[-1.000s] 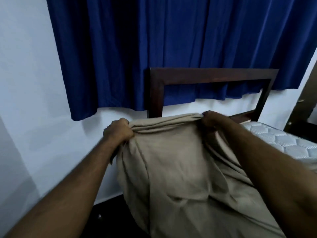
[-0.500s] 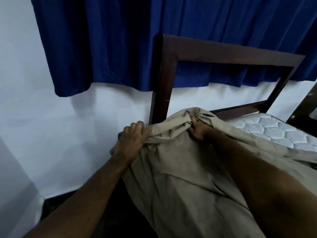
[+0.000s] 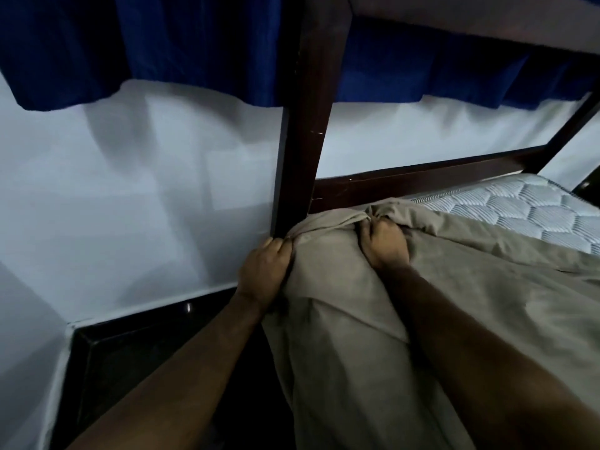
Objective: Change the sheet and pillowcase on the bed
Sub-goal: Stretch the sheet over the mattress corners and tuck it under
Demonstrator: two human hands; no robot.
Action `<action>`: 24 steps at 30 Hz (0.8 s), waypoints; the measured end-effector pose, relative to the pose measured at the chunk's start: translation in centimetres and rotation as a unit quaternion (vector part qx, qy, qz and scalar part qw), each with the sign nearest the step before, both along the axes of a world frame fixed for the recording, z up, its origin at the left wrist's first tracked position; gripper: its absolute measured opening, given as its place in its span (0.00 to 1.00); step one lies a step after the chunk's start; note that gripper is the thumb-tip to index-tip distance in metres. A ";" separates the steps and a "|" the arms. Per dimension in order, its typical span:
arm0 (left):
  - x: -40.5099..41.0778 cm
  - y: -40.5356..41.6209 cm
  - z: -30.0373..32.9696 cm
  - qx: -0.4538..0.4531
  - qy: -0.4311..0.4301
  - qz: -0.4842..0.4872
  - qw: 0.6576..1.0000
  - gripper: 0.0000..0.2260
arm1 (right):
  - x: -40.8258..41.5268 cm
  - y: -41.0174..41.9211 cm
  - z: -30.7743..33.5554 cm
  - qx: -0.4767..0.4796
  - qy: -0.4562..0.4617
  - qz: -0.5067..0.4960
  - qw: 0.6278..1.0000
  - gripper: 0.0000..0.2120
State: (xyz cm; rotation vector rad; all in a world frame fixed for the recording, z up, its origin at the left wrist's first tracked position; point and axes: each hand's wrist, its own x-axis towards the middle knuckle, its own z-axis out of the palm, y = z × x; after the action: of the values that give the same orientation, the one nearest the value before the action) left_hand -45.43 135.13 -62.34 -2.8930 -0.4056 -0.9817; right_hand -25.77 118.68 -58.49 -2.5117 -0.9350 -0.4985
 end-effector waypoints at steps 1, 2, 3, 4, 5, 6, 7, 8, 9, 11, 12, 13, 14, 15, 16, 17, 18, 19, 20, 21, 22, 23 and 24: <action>-0.1 -0.4 0.0 -0.034 0.002 0.009 0.999 0.11 | 0.3 0.1 0.0 -0.005 0.032 0.002 0.999 0.21; -0.2 -0.6 0.1 -0.068 0.006 0.011 0.998 0.12 | 0.8 0.2 0.0 -0.015 0.058 -0.002 0.998 0.21; -0.2 -0.7 0.2 -0.097 0.014 0.017 0.995 0.12 | 1.2 0.3 0.1 -0.030 0.079 -0.013 0.996 0.21; -0.3 -0.8 0.3 -0.124 0.026 0.030 0.992 0.11 | 1.4 0.6 0.2 -0.048 0.096 -0.028 0.994 0.23; -0.5 -0.8 0.1 -0.146 0.035 0.044 0.988 0.08 | 1.6 0.8 0.2 -0.069 0.107 -0.043 0.991 0.24; -0.9 -0.9 -0.3 -0.167 0.045 0.055 0.983 0.06 | 1.7 1.1 0.2 -0.094 0.121 -0.056 0.987 0.25; -1.3 -0.9 -1.0 -0.180 0.048 0.054 0.981 0.05 | 1.9 1.4 0.3 -0.118 0.137 -0.063 0.982 0.25; -1.8 -1.0 -1.7 -0.192 0.053 0.042 0.979 0.06 | 2.0 1.7 0.7 -0.137 0.151 -0.065 0.977 0.25; -2.0 -0.9 -2.2 -0.193 0.053 0.023 0.980 0.09 | 2.3 1.9 1.0 -0.146 0.158 -0.062 0.975 0.25; -2.0 -0.3 -2.6 -0.185 0.065 -0.005 0.981 0.17 | 2.8 2.5 1.7 -0.152 0.167 -0.056 0.972 0.23; -2.0 0.0 -2.8 -0.182 0.072 -0.005 0.981 0.18 | 3.1 3.0 1.9 -0.153 0.170 -0.054 0.972 0.23; -2.1 0.2 -3.1 -0.177 0.079 0.001 0.981 0.17 | 3.4 3.5 2.0 -0.153 0.172 -0.056 0.972 0.23; -2.3 0.6 -3.6 -0.174 0.086 0.015 0.981 0.15 | 3.5 4.1 2.1 -0.157 0.176 -0.062 0.970 0.23; -2.5 0.9 -4.5 -0.173 0.088 0.029 0.981 0.12 | 3.7 4.7 2.1 -0.162 0.184 -0.068 0.967 0.25; -3.1 1.0 -5.4 -0.181 0.104 0.046 0.977 0.10 | 3.8 5.3 2.0 -0.166 0.194 -0.070 0.964 0.26; -3.3 1.1 -6.2 -0.185 0.112 0.065 0.974 0.08 | 4.0 5.8 1.8 -0.170 0.200 -0.071 0.962 0.26; -3.3 1.0 -6.6 -0.187 0.133 0.091 0.969 0.06 | 4.1 6.2 1.8 -0.174 0.202 -0.076 0.961 0.26; -2.7 0.9 -6.9 -0.186 0.155 0.120 0.963 0.05 | 4.5 6.5 1.4 -0.175 0.206 -0.081 0.959 0.26; -2.0 0.8 -6.9 -0.187 0.176 0.141 0.956 0.06 | 4.7 6.8 1.2 -0.170 0.212 -0.087 0.958 0.25; -1.3 0.6 -6.9 -0.189 0.192 0.145 0.952 0.07 | 5.1 7.1 0.9 -0.168 0.211 -0.091 0.959 0.25; -0.9 0.4 -7.1 -0.186 0.206 0.149 0.949 0.09 | 5.0 7.2 0.7 -0.168 0.207 -0.093 0.959 0.25; -0.6 0.1 -7.7 -0.179 0.216 0.153 0.948 0.11 | 4.7 7.3 0.9 -0.170 0.205 -0.098 0.959 0.25; -0.5 -0.1 -8.2 -0.190 0.239 0.160 0.939 0.12 | 4.9 7.6 0.8 -0.168 0.209 -0.099 0.958 0.26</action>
State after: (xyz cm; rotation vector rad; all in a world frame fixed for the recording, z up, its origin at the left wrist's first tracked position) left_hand -45.94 135.06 -70.51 -3.0935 -1.0742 -0.1460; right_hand -20.88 126.26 -57.64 -2.8664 -0.6488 0.1574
